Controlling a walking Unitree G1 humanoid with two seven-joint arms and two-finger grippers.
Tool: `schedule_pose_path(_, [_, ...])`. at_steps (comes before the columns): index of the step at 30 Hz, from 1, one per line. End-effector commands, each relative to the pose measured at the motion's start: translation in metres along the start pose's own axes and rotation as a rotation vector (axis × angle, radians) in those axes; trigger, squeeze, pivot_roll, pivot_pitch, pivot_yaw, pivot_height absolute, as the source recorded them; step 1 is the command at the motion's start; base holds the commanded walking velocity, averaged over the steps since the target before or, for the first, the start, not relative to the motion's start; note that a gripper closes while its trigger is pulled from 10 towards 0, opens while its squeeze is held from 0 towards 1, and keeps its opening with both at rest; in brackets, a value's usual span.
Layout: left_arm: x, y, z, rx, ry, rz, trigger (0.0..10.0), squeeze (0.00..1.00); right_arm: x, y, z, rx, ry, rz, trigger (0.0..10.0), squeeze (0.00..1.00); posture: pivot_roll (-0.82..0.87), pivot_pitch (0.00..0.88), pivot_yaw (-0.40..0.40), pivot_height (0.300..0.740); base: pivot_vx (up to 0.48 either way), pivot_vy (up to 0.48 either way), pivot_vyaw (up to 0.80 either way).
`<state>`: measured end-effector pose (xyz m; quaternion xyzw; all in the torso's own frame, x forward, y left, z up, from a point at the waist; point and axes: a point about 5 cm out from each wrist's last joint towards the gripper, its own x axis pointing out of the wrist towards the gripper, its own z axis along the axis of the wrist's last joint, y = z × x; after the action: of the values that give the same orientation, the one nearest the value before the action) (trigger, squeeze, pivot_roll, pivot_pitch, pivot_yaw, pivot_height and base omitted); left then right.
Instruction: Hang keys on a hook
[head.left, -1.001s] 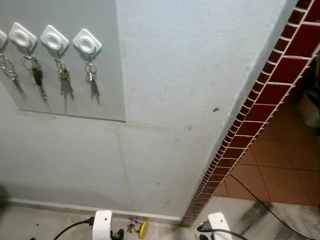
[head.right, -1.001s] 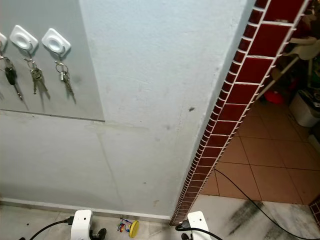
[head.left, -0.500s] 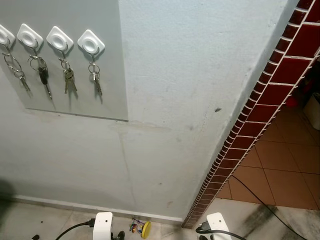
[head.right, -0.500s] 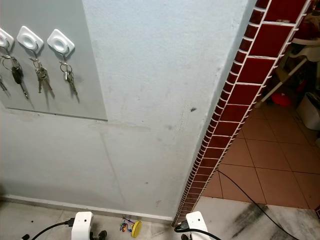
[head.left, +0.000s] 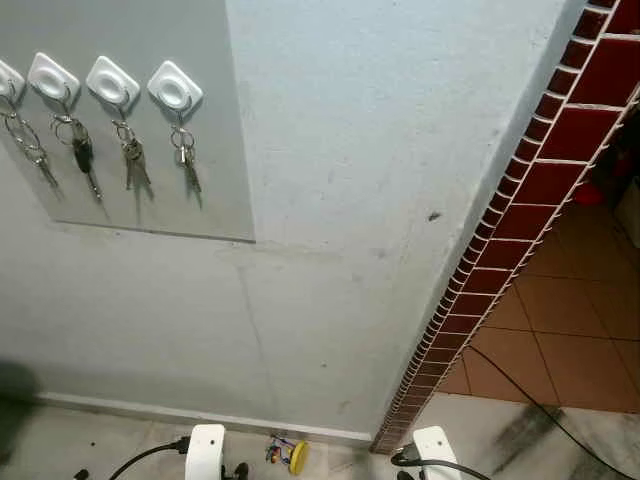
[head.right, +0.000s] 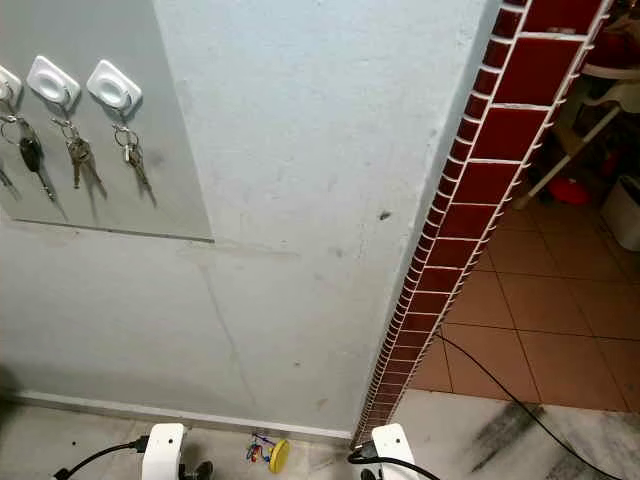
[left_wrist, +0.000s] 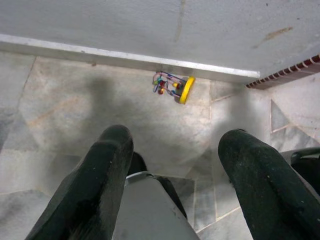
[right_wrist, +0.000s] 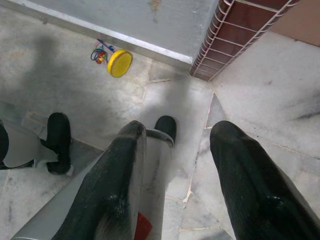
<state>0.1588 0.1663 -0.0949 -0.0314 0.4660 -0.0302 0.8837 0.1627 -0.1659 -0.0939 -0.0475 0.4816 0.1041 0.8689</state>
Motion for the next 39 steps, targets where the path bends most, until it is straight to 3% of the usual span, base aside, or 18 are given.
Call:
schedule_pose_path(1, [-0.0002, 0.0016, -0.0004, 0.02, 0.01, -0.001, 10.0, 0.0, -0.0002, -0.0006, -0.0011, 0.024, 0.007, -0.005, 10.0, 0.0, -0.18, 0.0, 0.017, 0.74, 0.0, 0.0, 0.0])
schedule_pose_path(39, [0.0003, 0.0007, 0.001, 0.01, 0.005, 0.0, 10.0, 0.0, -0.0002, -0.0016, -0.0012, 0.023, 0.014, -0.004, 10.0, 0.0, -0.17, 0.0, 0.012, 0.74, 0.0, 0.0, 0.0])
